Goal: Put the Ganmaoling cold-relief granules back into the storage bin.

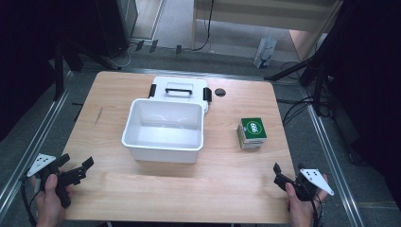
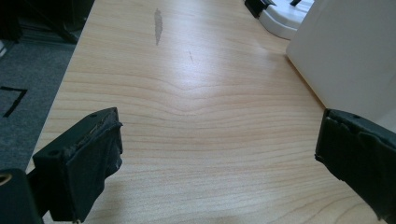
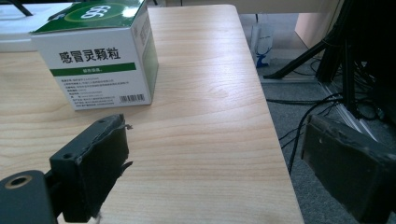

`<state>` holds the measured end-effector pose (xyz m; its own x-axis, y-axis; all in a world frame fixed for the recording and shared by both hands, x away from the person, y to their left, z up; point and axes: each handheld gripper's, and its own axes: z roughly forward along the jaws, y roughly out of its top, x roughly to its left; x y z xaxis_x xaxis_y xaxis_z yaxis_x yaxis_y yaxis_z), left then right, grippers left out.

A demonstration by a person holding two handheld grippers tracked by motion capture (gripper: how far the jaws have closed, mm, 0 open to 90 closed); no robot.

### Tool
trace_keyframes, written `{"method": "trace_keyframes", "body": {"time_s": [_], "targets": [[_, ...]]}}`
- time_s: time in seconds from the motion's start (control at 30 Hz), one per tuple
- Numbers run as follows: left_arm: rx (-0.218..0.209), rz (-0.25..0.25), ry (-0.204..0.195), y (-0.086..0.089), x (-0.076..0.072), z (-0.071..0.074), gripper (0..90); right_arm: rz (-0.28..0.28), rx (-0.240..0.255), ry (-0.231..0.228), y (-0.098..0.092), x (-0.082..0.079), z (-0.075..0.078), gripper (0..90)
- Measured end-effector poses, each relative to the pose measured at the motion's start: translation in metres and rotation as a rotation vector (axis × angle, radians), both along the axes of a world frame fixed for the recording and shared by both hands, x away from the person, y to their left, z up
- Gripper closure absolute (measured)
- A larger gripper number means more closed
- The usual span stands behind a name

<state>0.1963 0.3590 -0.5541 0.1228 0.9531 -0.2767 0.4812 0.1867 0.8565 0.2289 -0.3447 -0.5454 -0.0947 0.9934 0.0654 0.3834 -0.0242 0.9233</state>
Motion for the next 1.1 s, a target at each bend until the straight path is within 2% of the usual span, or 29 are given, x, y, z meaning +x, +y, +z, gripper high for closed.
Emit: {"method": "trace_keyframes", "body": {"time_s": [0.13,0.27,0.3,0.33,0.37,0.4,0.43,0.53,0.57,0.67,0.77,0.8,0.83,0.9,0.97,1.07,1.1], "targets": [[-0.006,0.006,-0.001,0.001,0.0,0.0,1.2,0.008,-0.028,0.018,0.005,0.001,0.001,7.5],[-0.015,0.009,-0.002,0.001,-0.001,0.0,1.2,0.009,-0.024,0.048,0.009,0.005,0.005,7.1],[-0.012,0.008,-0.002,0.001,-0.001,0.0,1.2,0.008,-0.04,0.063,0.012,0.008,0.007,7.0],[-0.01,0.009,-0.003,0.001,-0.001,0.0,1.2,0.027,-0.078,0.101,0.018,0.014,0.012,5.5],[-0.008,0.008,-0.002,0.001,0.0,0.0,1.2,0.027,-0.078,0.101,0.018,0.014,0.012,5.5],[-0.012,0.005,-0.001,0.001,0.0,0.0,1.2,0.081,-0.084,0.144,0.023,0.021,0.018,4.1],[-0.012,0.005,-0.001,0.001,0.0,0.0,1.2,0.101,-0.084,0.162,0.025,0.024,0.021,4.1],[-0.012,0.002,0.0,0.001,0.0,0.0,1.2,0.123,-0.086,0.219,0.034,0.035,0.031,0.6],[-0.012,0.002,0.0,0.001,0.0,0.0,1.2,0.123,-0.086,0.219,0.034,0.035,0.031,0.6],[-0.017,0.001,-0.002,0.002,0.0,0.0,1.2,0.159,-0.085,0.3,0.042,0.051,0.045,0.0],[-0.019,0.0,-0.003,0.002,0.0,0.0,1.2,0.171,-0.095,0.32,0.045,0.058,0.052,0.0],[-0.019,0.0,-0.002,0.002,0.0,0.0,1.2,0.181,-0.096,0.35,0.048,0.065,0.058,0.0],[-0.019,0.0,-0.002,0.002,0.0,0.0,1.2,0.181,-0.096,0.35,0.048,0.065,0.058,0.0],[-0.02,-0.001,-0.002,0.002,0.0,0.0,1.2,0.193,-0.12,0.393,0.052,0.075,0.067,0.0],[-0.021,0.0,-0.002,0.002,0.0,0.0,1.2,0.195,-0.129,0.407,0.054,0.079,0.07,0.0],[-0.021,0.0,-0.001,0.002,0.0,0.0,1.2,0.22,-0.145,0.473,0.062,0.091,0.083,0.0],[-0.021,0.0,-0.001,0.002,0.0,0.0,1.2,0.22,-0.145,0.473,0.062,0.091,0.083,0.0]]}}
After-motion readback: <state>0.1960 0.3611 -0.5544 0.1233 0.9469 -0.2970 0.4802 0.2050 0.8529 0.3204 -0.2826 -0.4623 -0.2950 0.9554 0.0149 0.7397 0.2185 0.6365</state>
